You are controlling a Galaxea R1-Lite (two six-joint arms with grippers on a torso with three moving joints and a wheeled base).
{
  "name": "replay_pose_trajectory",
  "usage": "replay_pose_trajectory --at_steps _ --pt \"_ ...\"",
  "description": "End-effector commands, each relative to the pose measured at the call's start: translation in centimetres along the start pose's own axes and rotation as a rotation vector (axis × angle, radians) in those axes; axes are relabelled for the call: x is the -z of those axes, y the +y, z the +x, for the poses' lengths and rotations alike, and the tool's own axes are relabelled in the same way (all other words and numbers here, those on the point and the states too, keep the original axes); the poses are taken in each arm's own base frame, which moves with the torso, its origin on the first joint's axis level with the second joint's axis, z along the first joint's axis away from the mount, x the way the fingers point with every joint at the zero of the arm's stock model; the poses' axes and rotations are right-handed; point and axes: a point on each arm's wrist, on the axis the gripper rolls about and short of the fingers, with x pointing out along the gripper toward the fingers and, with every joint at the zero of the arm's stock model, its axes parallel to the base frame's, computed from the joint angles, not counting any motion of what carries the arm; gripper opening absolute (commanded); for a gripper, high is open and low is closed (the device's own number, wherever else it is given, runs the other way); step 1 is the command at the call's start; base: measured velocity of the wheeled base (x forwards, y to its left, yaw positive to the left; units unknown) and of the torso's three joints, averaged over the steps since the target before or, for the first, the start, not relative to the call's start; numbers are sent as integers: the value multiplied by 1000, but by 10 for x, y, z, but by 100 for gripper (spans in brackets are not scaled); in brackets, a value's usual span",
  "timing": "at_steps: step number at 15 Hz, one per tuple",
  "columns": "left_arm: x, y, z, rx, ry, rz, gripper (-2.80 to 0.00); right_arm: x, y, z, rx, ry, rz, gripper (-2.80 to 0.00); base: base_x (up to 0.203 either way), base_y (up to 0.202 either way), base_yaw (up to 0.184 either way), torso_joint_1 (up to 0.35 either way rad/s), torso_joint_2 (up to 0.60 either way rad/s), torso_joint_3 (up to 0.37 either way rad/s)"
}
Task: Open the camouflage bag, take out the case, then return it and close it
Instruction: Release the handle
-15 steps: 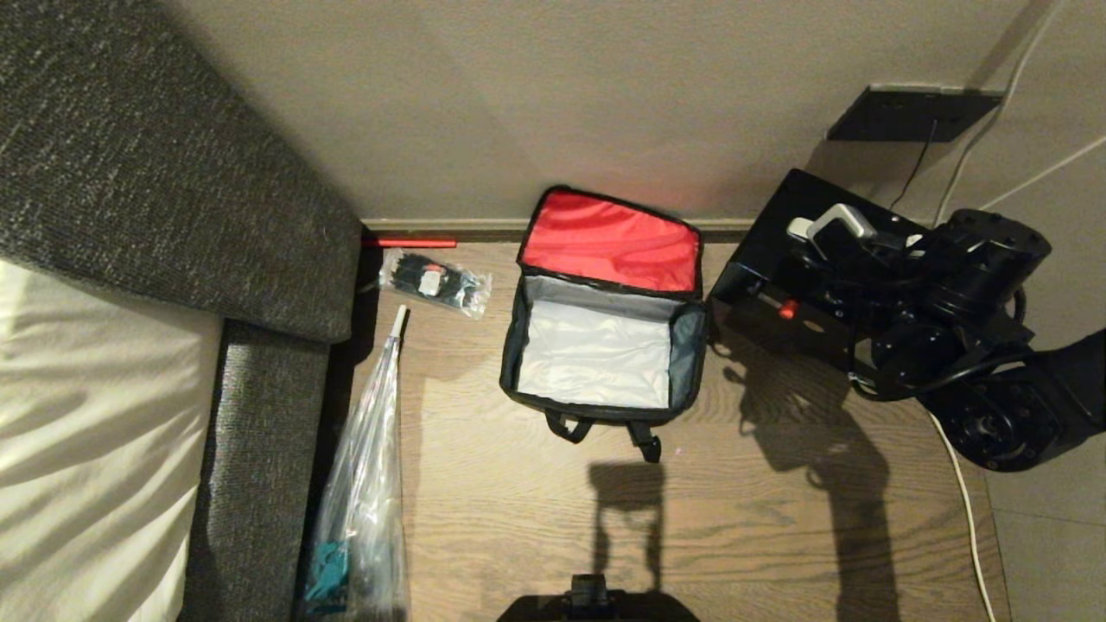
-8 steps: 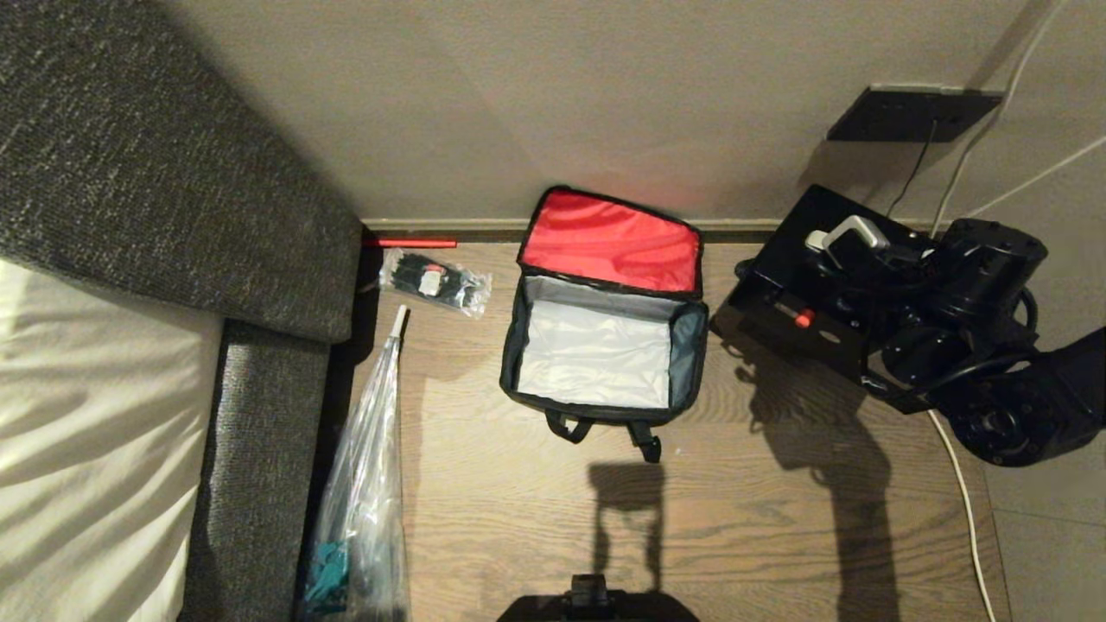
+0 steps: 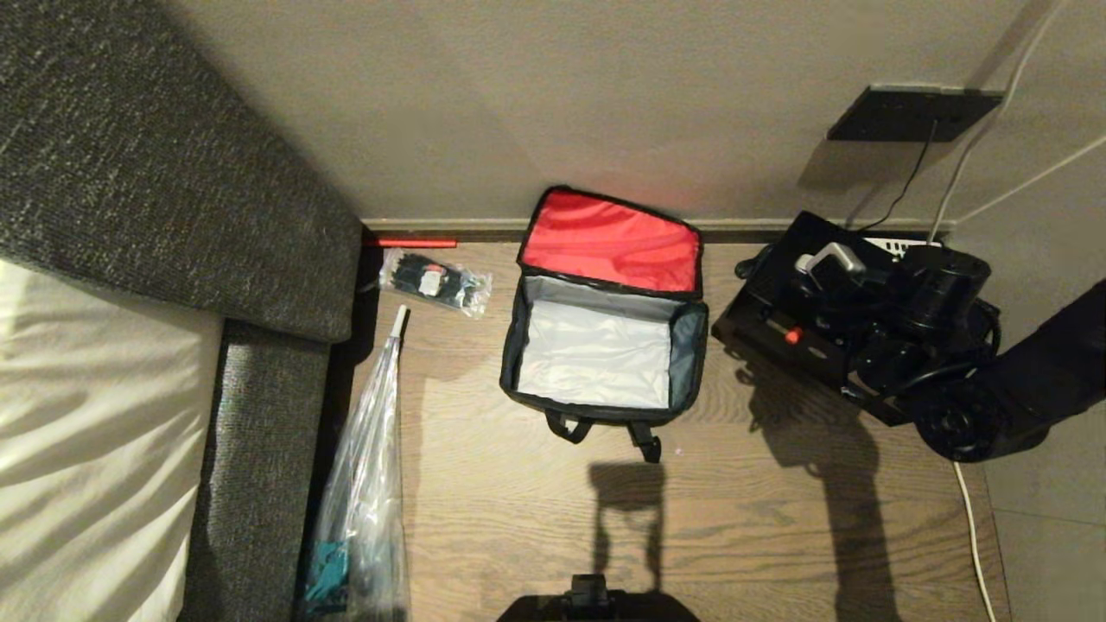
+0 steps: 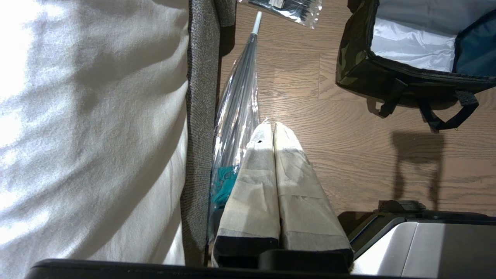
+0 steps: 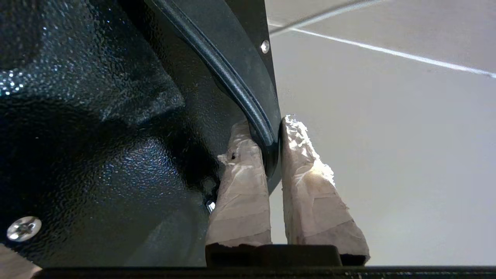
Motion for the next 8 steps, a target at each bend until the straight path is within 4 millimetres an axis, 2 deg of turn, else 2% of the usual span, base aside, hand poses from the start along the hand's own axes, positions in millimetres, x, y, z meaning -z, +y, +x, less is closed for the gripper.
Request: replay_pose_trajectory --at_steps 1,8 --pt "0 0 0 0 0 0 -280 1 26 8 -22 15 -37 -280 0 0 0 0 0 0" --pt "0 0 0 -1 0 0 -280 -3 66 27 -43 23 -49 -280 0 0 0 0 0 0"
